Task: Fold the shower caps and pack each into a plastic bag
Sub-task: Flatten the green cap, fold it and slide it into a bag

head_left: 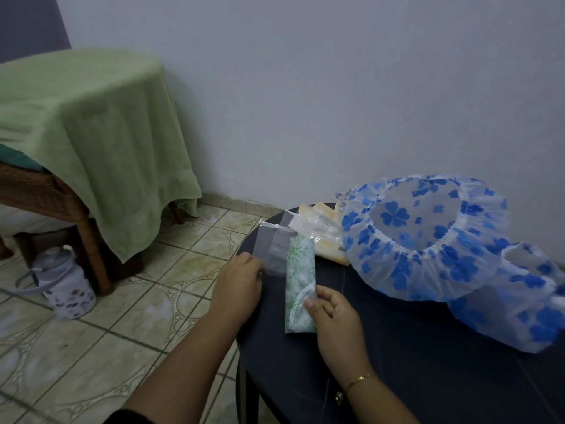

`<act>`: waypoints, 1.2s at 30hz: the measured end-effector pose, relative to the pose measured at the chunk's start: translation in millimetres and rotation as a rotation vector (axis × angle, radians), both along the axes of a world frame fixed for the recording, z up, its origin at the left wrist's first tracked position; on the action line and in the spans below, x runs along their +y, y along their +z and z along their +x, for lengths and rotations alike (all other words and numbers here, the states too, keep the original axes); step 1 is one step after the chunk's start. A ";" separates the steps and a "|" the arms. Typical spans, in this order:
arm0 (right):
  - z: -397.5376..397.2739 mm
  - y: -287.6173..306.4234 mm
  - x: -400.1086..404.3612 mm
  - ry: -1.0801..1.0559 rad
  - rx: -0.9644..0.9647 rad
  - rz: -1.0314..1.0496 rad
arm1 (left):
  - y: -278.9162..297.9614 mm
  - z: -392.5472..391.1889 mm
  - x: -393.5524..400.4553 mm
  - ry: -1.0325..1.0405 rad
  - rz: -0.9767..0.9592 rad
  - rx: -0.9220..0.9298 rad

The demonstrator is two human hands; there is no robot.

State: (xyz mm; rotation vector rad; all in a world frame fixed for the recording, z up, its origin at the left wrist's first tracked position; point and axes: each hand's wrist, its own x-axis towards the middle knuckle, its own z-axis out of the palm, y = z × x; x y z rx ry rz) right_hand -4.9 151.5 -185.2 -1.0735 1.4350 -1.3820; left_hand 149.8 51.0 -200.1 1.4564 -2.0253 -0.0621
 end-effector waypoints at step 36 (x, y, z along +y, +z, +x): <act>-156.8 32.8 134.0 0.124 -0.260 0.383 | -3.7 -82.5 153.8 -0.310 0.100 -0.069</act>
